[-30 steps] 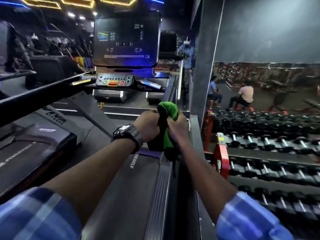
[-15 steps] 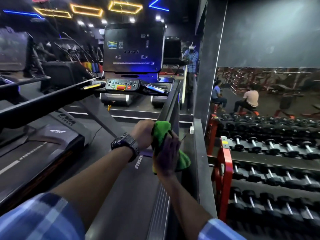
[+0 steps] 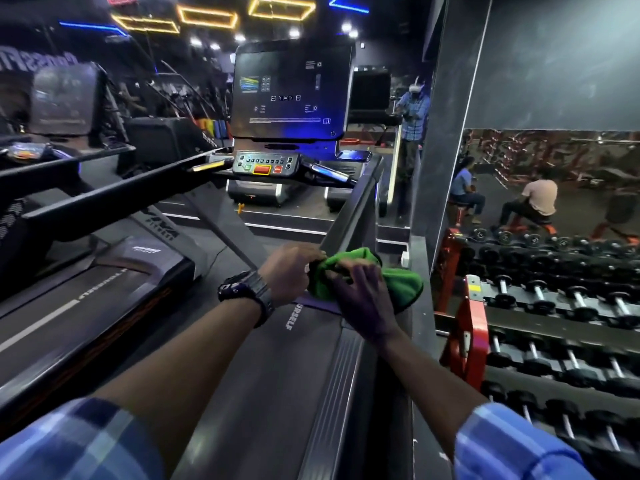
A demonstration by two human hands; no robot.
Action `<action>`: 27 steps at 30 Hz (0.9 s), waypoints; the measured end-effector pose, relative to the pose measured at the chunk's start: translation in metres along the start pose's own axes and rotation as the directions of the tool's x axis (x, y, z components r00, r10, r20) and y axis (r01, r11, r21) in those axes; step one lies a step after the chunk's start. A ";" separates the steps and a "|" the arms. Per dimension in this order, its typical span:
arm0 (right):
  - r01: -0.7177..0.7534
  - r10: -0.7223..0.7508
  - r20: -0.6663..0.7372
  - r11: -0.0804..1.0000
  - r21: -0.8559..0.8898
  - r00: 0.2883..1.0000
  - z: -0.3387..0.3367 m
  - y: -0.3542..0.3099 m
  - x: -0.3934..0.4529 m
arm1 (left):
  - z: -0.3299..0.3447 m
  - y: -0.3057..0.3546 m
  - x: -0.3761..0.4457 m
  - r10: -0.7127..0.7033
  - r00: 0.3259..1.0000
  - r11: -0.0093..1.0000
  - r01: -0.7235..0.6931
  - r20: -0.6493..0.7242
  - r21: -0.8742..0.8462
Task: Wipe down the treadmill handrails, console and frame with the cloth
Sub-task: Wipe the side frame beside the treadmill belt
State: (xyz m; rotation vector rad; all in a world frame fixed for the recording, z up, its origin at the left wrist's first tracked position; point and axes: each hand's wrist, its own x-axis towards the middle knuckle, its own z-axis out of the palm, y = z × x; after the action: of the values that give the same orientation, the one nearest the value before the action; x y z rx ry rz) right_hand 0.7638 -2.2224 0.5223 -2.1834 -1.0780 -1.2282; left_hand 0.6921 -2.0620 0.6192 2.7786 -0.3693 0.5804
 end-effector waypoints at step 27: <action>-0.355 0.253 0.530 0.930 0.099 0.809 -0.044 0.000 0.095 | -0.029 -0.013 -0.061 -0.227 0.974 0.965 0.226 -0.006 0.129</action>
State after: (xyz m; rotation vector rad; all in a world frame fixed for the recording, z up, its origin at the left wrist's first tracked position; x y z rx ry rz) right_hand 0.7699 -2.2119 0.6261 -2.4632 -0.9231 -0.3823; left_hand 0.6316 -2.0291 0.6162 2.8928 -0.0129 0.5535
